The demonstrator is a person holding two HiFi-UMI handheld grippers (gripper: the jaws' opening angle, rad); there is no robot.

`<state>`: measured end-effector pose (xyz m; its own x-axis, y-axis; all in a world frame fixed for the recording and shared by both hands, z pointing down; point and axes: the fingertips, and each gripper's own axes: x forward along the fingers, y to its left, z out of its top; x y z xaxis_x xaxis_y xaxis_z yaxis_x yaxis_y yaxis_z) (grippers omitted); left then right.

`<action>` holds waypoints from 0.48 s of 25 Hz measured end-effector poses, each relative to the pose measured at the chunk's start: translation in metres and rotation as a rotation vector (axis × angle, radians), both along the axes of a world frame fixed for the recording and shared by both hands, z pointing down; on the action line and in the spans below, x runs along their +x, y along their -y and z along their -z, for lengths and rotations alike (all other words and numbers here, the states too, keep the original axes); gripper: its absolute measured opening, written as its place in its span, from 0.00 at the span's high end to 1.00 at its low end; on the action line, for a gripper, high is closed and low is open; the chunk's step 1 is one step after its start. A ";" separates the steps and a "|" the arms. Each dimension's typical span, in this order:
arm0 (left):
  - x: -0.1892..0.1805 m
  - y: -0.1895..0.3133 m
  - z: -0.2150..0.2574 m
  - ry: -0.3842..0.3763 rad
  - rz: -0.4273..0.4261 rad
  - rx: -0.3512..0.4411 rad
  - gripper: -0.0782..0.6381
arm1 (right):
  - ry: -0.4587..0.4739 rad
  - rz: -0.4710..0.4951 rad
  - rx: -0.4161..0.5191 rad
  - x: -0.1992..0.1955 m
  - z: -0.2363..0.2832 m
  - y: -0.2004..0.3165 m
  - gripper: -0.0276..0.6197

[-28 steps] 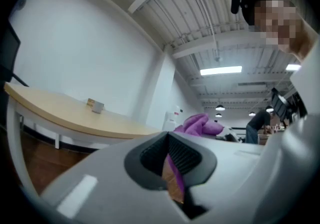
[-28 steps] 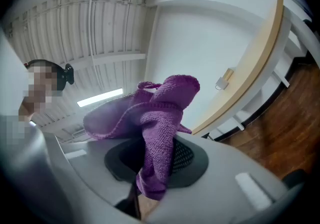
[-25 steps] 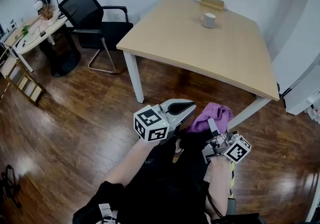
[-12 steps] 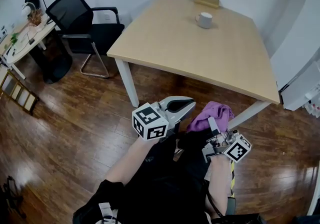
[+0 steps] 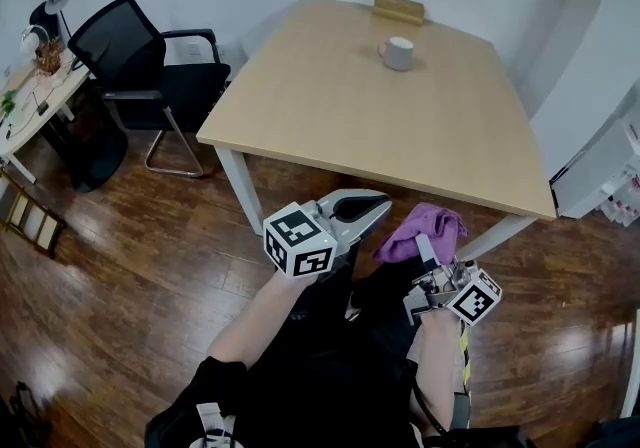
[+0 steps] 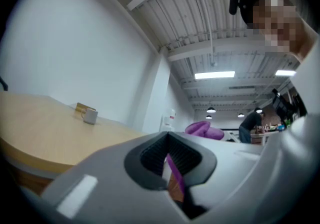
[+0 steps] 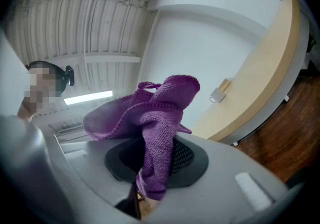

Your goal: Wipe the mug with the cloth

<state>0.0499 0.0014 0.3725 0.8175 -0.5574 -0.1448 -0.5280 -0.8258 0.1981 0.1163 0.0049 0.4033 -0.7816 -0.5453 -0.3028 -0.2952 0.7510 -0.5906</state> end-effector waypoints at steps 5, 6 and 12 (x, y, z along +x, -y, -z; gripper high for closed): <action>-0.011 0.033 0.009 -0.010 -0.020 0.022 0.87 | -0.017 -0.026 0.016 -0.011 0.006 0.030 0.83; -0.013 0.040 0.011 -0.011 -0.024 0.024 0.87 | -0.016 -0.028 0.020 -0.013 0.008 0.036 0.83; -0.022 0.078 0.016 -0.009 -0.048 0.033 0.87 | -0.001 -0.036 0.036 -0.023 0.016 0.070 0.83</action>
